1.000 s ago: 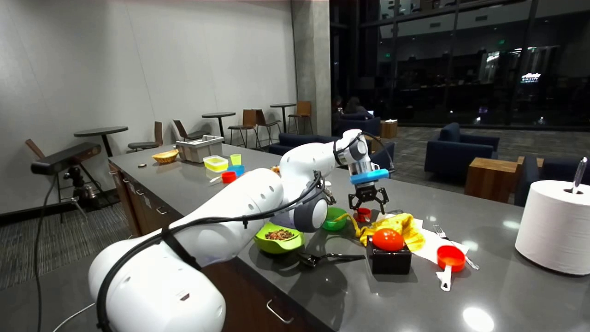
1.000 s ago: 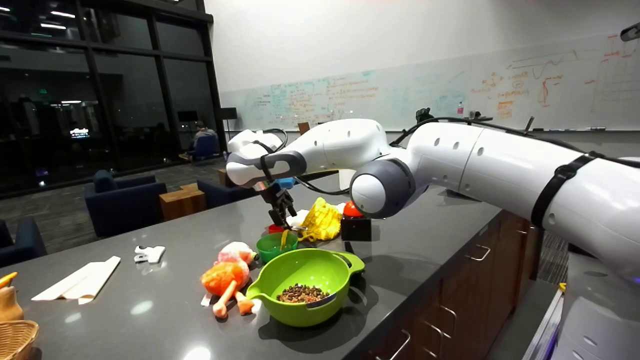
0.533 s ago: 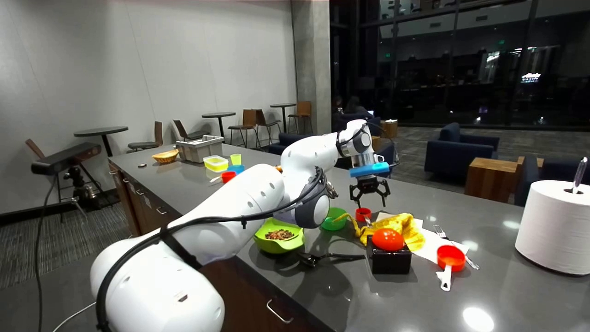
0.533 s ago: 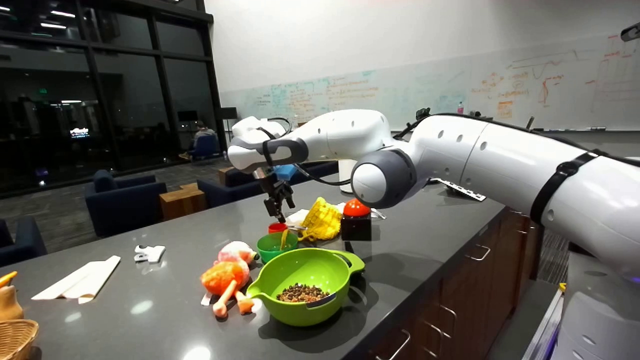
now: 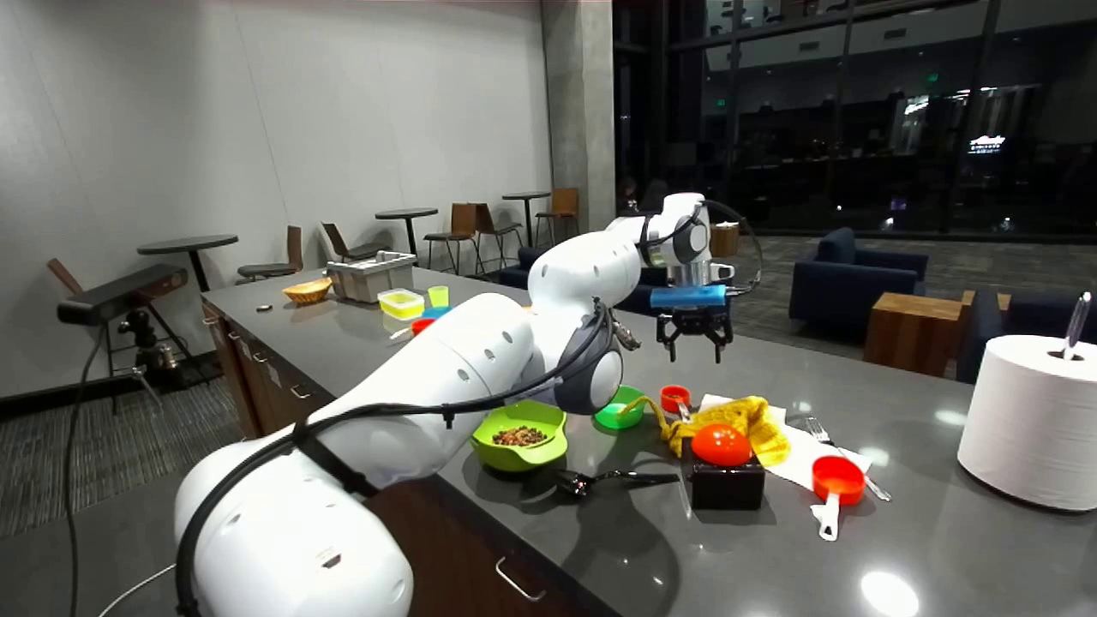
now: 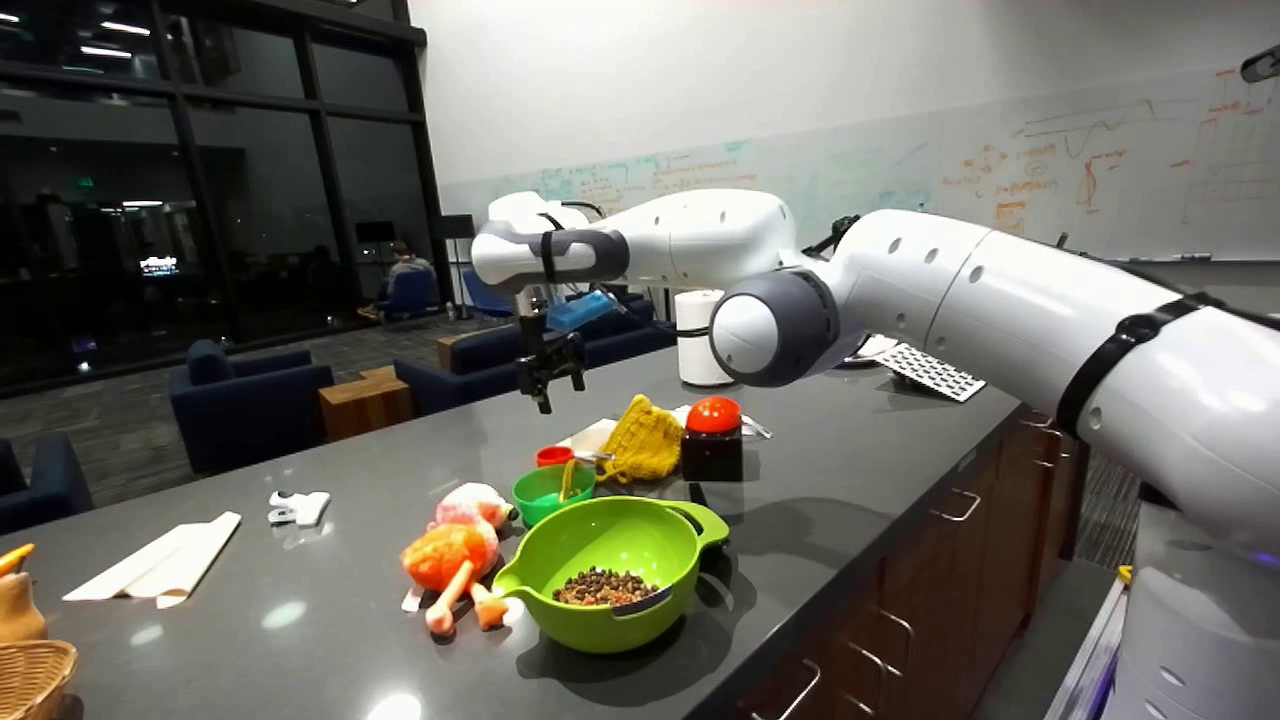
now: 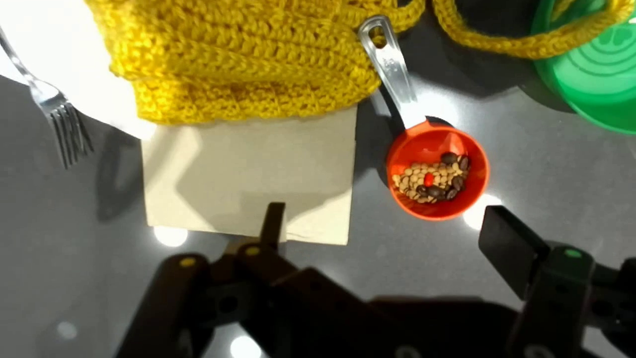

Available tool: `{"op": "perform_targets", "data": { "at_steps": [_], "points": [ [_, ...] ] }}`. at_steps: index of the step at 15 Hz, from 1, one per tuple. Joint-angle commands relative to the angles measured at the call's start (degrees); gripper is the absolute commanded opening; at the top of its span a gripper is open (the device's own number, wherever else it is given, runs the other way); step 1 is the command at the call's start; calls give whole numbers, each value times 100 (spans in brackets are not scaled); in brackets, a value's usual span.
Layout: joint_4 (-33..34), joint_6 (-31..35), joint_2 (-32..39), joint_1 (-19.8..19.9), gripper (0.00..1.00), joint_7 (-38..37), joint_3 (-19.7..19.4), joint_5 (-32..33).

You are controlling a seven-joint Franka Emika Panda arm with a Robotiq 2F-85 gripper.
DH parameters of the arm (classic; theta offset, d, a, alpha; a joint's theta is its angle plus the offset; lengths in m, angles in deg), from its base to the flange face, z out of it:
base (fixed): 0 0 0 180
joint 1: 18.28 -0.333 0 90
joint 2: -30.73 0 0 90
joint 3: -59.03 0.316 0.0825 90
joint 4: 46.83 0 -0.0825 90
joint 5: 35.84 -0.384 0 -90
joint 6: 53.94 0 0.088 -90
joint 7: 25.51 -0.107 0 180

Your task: Pour the contents from the measuring cup on the left into the light green bowl.

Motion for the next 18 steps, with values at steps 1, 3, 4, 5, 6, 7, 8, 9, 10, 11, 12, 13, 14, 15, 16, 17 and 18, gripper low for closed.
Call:
{"op": "perform_targets", "data": {
  "at_steps": [1, 3, 4, 5, 6, 7, 8, 9, 10, 11, 12, 13, 14, 15, 16, 17, 18],
  "points": [
    [0, -370, -273, 36, 100, -222, -1, -20],
    [0, -775, -381, 44, 100, -156, 14, -25],
    [1, -1022, -439, 34, 100, -161, 3, -15],
    [1, -1246, -492, 39, 100, -145, 22, -35],
    [2, -1455, -546, 33, 100, -191, 22, -40],
    [2, -1602, -598, 22, 100, -263, 12, -35],
    [2, -1687, -650, 18, 100, -347, 13, -42],
    [2, -1734, -699, 15, 100, -463, 11, -45],
    [2, -1706, -743, 23, 100, -598, 26, -71],
    [-116, -1652, -864, -7, 100, -749, -164, -301],
    [-121, -1627, -907, 7, 100, -881, -151, -373],
    [-109, -1576, -938, 9, 100, -1064, -164, -446],
    [-96, -1529, -975, 12, 100, -1231, -167, -516],
    [-87, -1490, -1009, 23, 100, -1411, -167, -595],
    [-85, -1472, -1045, 26, 100, -1592, -171, -661],
    [-79, -1432, -1080, 32, 100, -1753, -169, -723],
    [-79, -1407, -1114, 26, 100, -1907, -178, -763]
  ]
}}
